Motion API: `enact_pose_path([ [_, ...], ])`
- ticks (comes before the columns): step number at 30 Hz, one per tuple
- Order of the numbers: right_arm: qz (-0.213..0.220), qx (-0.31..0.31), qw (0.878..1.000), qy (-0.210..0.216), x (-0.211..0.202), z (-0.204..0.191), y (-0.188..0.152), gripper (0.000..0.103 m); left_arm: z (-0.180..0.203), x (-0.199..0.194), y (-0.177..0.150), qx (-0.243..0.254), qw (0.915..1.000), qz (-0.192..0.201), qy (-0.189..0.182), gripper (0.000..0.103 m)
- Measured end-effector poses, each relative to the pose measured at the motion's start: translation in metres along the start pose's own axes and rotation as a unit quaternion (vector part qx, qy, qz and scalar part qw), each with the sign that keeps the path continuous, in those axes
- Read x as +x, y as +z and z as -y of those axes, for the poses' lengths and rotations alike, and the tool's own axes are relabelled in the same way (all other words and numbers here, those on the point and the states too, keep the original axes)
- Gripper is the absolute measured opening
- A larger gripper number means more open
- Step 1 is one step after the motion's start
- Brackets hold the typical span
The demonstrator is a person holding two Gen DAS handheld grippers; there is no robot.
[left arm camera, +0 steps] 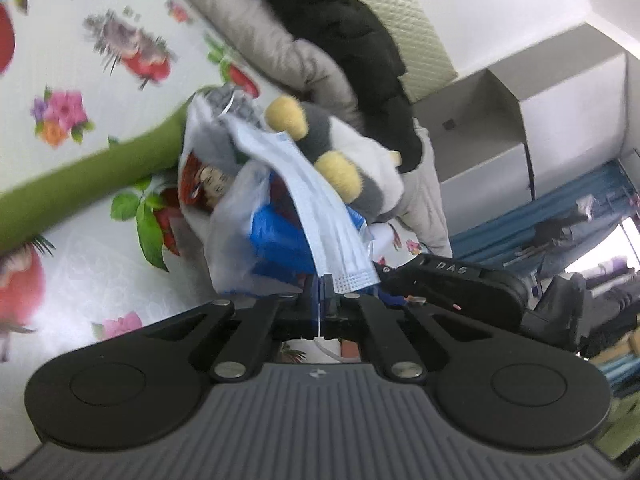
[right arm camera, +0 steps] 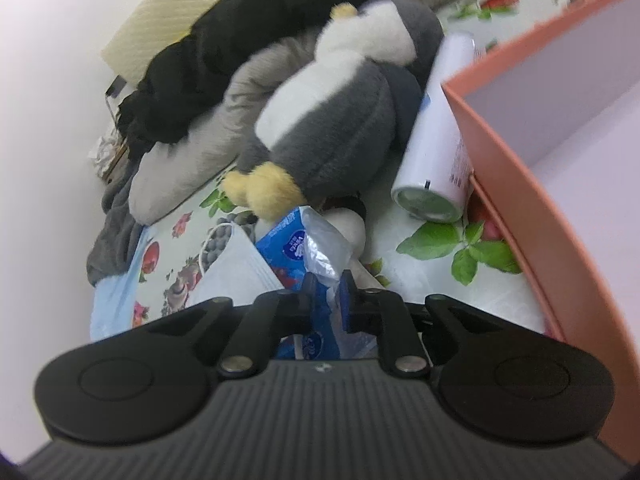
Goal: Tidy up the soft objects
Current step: 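Lift the blue snack bag with the right tool while the left tool pulls the mask free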
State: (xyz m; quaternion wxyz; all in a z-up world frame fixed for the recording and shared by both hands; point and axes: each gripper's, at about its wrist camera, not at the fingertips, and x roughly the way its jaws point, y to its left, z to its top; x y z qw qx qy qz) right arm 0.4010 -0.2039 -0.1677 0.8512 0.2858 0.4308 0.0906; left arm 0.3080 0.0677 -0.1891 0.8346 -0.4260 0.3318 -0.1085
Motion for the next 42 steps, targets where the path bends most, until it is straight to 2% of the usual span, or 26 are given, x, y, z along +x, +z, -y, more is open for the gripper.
enact_pose_path([
  [5, 0.015, -0.021, 1.0, -0.018, -0.028, -0.001, -0.011, 0.014, 0.024, -0.047, 0.002, 0.042, 0.999, 0.011, -0.007, 0.0],
  [11, 0.018, -0.017, 0.999, -0.033, -0.062, 0.002, -0.034, 0.014, 0.045, -0.11, -0.014, 0.081, 0.9964, 0.022, -0.013, 0.0],
  [15, 0.022, -0.039, 0.998, -0.053, -0.086, -0.001, -0.055, 0.014, 0.037, -0.141, -0.036, 0.085, 0.9963, 0.012, 0.002, 0.0],
  [17, 0.024, -0.05, 0.996, -0.064, -0.096, -0.001, -0.065, 0.014, 0.025, -0.152, -0.047, 0.082, 0.9964, 0.003, 0.022, 0.0],
  [21, 0.014, -0.064, 0.995, -0.081, -0.11, 0.0, -0.091, 0.014, -0.007, -0.165, -0.065, 0.05, 0.9976, -0.023, 0.041, 0.0],
  [27, 0.001, -0.089, 0.991, -0.1, -0.124, 0.003, -0.125, 0.014, -0.021, -0.178, -0.086, 0.08, 0.9925, -0.031, 0.088, 0.0],
  [31, -0.009, -0.093, 0.99, -0.105, -0.133, 0.007, -0.14, 0.014, -0.029, -0.184, -0.09, 0.076, 0.9906, -0.028, 0.11, 0.0],
  [36, -0.017, -0.107, 0.989, -0.106, -0.14, 0.01, -0.151, 0.014, -0.037, -0.185, -0.095, 0.081, 0.9837, -0.028, 0.158, 0.0],
  [39, -0.026, -0.107, 0.99, -0.091, -0.142, 0.013, -0.155, 0.017, -0.04, -0.185, -0.1, 0.084, 0.9792, -0.028, 0.183, 0.0],
  [42, -0.033, -0.108, 0.991, -0.078, -0.142, 0.016, -0.157, 0.025, -0.044, -0.185, -0.105, 0.074, 0.9758, -0.028, 0.204, 0.001],
])
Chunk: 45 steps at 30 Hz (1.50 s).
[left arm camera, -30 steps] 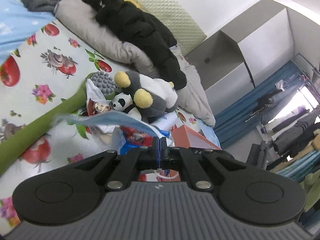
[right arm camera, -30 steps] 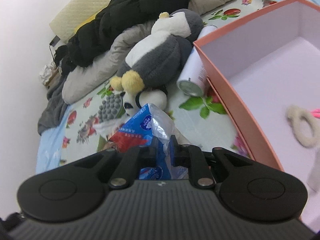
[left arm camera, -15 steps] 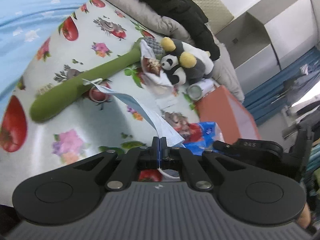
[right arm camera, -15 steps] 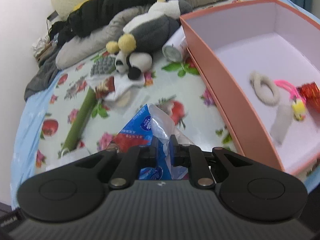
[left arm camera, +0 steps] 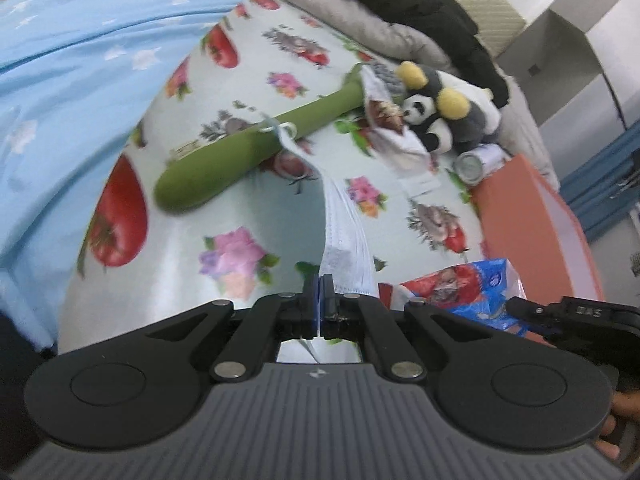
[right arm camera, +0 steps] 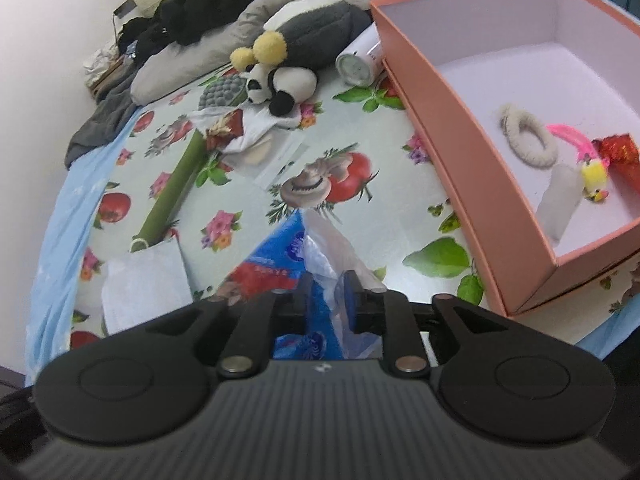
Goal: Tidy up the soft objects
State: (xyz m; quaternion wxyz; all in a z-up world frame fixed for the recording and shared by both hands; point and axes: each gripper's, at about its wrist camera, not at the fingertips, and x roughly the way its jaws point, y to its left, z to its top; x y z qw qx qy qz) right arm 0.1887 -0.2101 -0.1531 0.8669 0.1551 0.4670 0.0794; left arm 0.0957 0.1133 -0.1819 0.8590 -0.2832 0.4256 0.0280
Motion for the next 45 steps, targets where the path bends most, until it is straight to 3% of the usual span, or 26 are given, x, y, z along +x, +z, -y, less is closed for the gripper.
enact_pose_path([
  [3, -0.006, 0.001, 1.0, 0.014, -0.001, 0.003, -0.001, 0.04, -0.005, 0.003, -0.002, -0.017, 0.9997, -0.011, 0.01, 0.001],
  [4, -0.005, 0.001, 1.0, 0.014, -0.003, 0.003, -0.002, 0.05, -0.006, 0.002, -0.002, -0.02, 0.9997, -0.013, 0.007, 0.003],
  [5, -0.004, 0.002, 1.0, 0.015, -0.004, 0.003, -0.003, 0.051, -0.006, 0.002, -0.001, -0.022, 0.9997, -0.013, 0.006, 0.007],
  [7, 0.0, 0.005, 1.0, 0.02, -0.009, 0.004, -0.005, 0.051, -0.005, 0.0, 0.0, -0.021, 0.9997, -0.009, 0.008, 0.042],
  [8, 0.003, 0.008, 1.0, 0.022, -0.013, 0.003, -0.005, 0.051, -0.005, -0.002, 0.001, -0.023, 0.9997, -0.003, 0.007, 0.047],
  [13, -0.002, 0.049, 0.998, 0.035, -0.022, -0.006, -0.016, 0.051, -0.005, 0.002, 0.009, -0.038, 0.9992, 0.005, -0.009, 0.056],
  [17, -0.01, 0.115, 0.993, 0.027, -0.016, -0.012, -0.028, 0.051, -0.002, 0.013, 0.015, -0.046, 0.9989, 0.004, -0.004, 0.057],
  [24, -0.035, 0.155, 0.987, 0.02, 0.021, -0.02, -0.04, 0.051, 0.003, 0.033, 0.018, -0.051, 0.9985, 0.012, 0.02, 0.069],
  [27, -0.023, 0.169, 0.985, 0.013, 0.032, -0.016, -0.044, 0.051, 0.01, 0.041, 0.015, -0.036, 0.9985, 0.015, 0.039, 0.073],
  [30, -0.026, 0.159, 0.987, 0.001, 0.041, -0.013, -0.044, 0.037, 0.019, 0.049, 0.012, -0.014, 0.9982, 0.02, 0.054, 0.075],
  [32, -0.026, 0.146, 0.989, 0.001, 0.042, -0.012, -0.045, 0.016, 0.024, 0.053, 0.01, 0.0, 0.9976, 0.023, 0.066, 0.076],
  [35, -0.027, 0.119, 0.993, -0.004, 0.041, -0.013, -0.044, 0.009, 0.032, 0.062, 0.008, 0.019, 0.996, 0.024, 0.083, 0.077],
  [45, 0.016, -0.014, 1.0, -0.015, 0.018, -0.01, -0.033, 0.008, 0.045, 0.085, 0.005, 0.068, 0.9914, 0.016, 0.111, 0.076],
])
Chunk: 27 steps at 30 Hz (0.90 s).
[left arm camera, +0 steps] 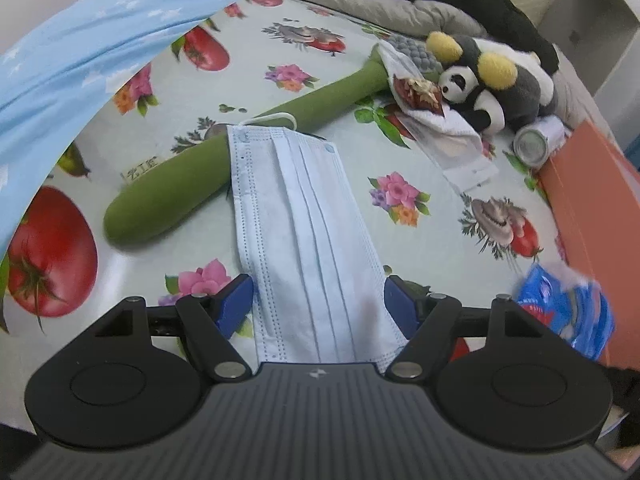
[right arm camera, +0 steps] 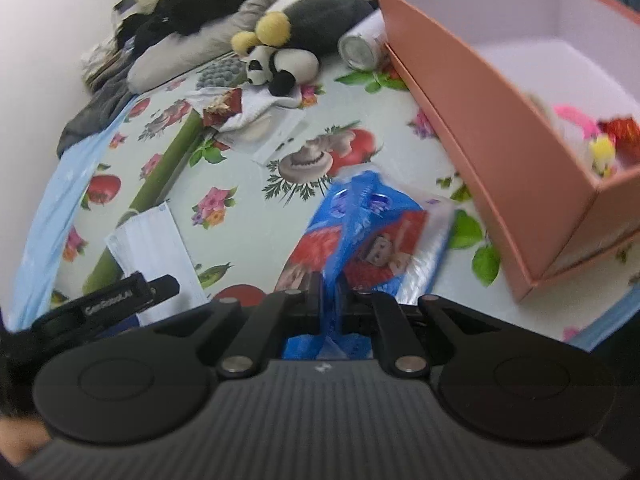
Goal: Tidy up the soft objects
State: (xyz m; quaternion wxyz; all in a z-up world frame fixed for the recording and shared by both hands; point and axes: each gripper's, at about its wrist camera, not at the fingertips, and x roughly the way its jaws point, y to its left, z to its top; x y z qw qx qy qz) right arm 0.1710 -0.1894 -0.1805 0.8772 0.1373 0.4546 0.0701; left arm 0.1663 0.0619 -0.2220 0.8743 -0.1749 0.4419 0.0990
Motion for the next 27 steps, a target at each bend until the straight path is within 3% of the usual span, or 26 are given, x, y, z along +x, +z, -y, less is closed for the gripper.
enact_pose_path([
  [5, -0.001, -0.035, 0.999, -0.006, 0.001, 0.001, 0.002, 0.008, 0.006, 0.004, 0.0, 0.026, 0.9996, -0.004, 0.005, 0.07],
  [10, 0.004, -0.044, 0.999, -0.007, 0.006, 0.001, 0.001, 0.012, 0.008, 0.006, 0.001, 0.039, 0.9992, -0.006, 0.01, 0.043],
  [12, 0.002, -0.037, 0.999, -0.006, 0.007, 0.003, 0.001, 0.017, 0.008, 0.006, 0.002, 0.039, 0.9992, -0.008, 0.007, 0.04],
  [13, 0.001, -0.034, 0.999, -0.004, 0.008, 0.004, 0.001, 0.028, 0.007, 0.007, 0.003, 0.039, 0.9992, -0.009, 0.002, 0.033],
  [14, 0.002, -0.028, 1.0, -0.001, 0.008, 0.005, 0.001, 0.046, 0.006, 0.007, 0.004, 0.037, 0.9992, -0.011, -0.003, 0.031],
  [16, 0.005, -0.015, 1.0, 0.01, 0.009, 0.008, 0.001, 0.062, 0.004, 0.007, 0.004, 0.031, 0.9994, -0.011, -0.006, 0.026],
  [24, 0.008, -0.06, 0.998, -0.011, 0.027, -0.002, -0.007, 0.061, -0.001, 0.008, 0.003, 0.005, 0.9995, -0.004, -0.031, 0.009],
  [27, 0.019, -0.09, 0.995, -0.029, 0.032, -0.006, -0.011, 0.034, -0.001, 0.004, 0.001, 0.0, 0.9992, -0.002, -0.039, 0.007],
])
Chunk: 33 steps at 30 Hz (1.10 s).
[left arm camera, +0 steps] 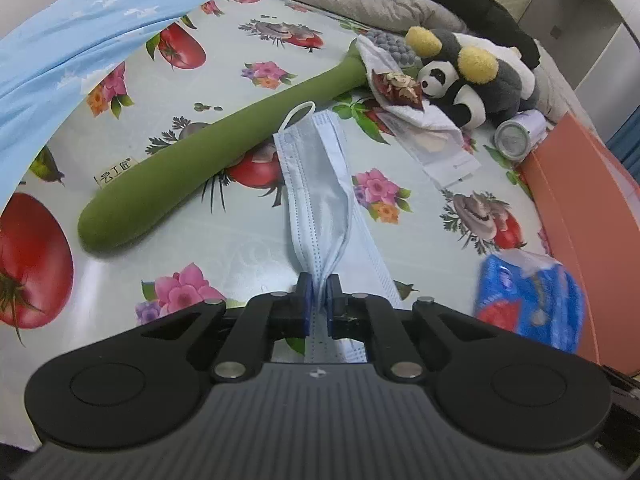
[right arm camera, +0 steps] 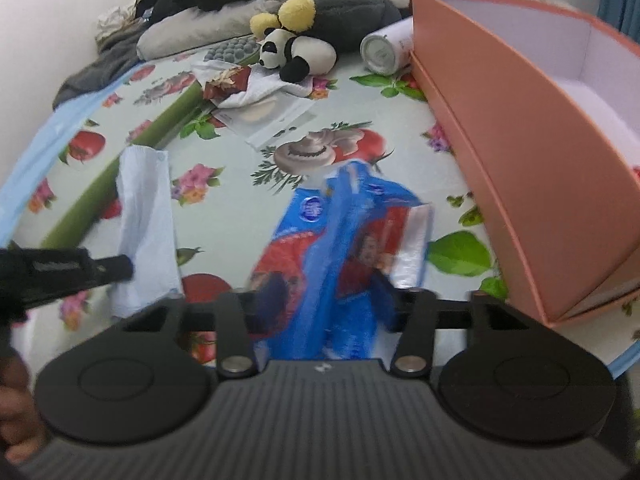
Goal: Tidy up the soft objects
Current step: 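Carry the face mask and the blue snack bag over the pink box with both tools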
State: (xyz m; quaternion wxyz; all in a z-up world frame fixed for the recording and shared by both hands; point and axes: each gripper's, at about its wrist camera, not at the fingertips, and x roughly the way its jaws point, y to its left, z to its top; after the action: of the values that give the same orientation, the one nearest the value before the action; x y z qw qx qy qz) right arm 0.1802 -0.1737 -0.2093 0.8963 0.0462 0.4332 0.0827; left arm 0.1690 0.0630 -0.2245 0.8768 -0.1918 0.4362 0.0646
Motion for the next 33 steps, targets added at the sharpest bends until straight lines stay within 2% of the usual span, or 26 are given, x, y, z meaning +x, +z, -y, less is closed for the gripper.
enact_pose_path([
  [1, 0.002, -0.008, 1.0, -0.008, 0.0, -0.001, 0.0, 0.022, 0.0, -0.003, -0.001, -0.004, 1.0, 0.001, -0.005, 0.007],
  [2, 0.002, -0.01, 1.0, -0.009, -0.001, -0.001, 0.001, 0.015, 0.0, -0.006, -0.001, -0.005, 0.9999, 0.003, -0.008, 0.007],
  [6, 0.007, -0.008, 1.0, -0.01, -0.01, 0.003, 0.007, 0.009, 0.005, -0.023, 0.0, 0.002, 0.9996, 0.013, -0.023, 0.006],
  [20, 0.067, -0.003, 0.997, 0.033, -0.088, 0.017, 0.04, 0.008, 0.038, -0.095, 0.016, 0.018, 0.9946, 0.04, -0.094, 0.006],
  [33, 0.128, 0.016, 0.99, 0.054, -0.169, 0.039, 0.064, 0.009, 0.089, -0.167, 0.034, 0.062, 0.9821, 0.069, -0.164, 0.006],
])
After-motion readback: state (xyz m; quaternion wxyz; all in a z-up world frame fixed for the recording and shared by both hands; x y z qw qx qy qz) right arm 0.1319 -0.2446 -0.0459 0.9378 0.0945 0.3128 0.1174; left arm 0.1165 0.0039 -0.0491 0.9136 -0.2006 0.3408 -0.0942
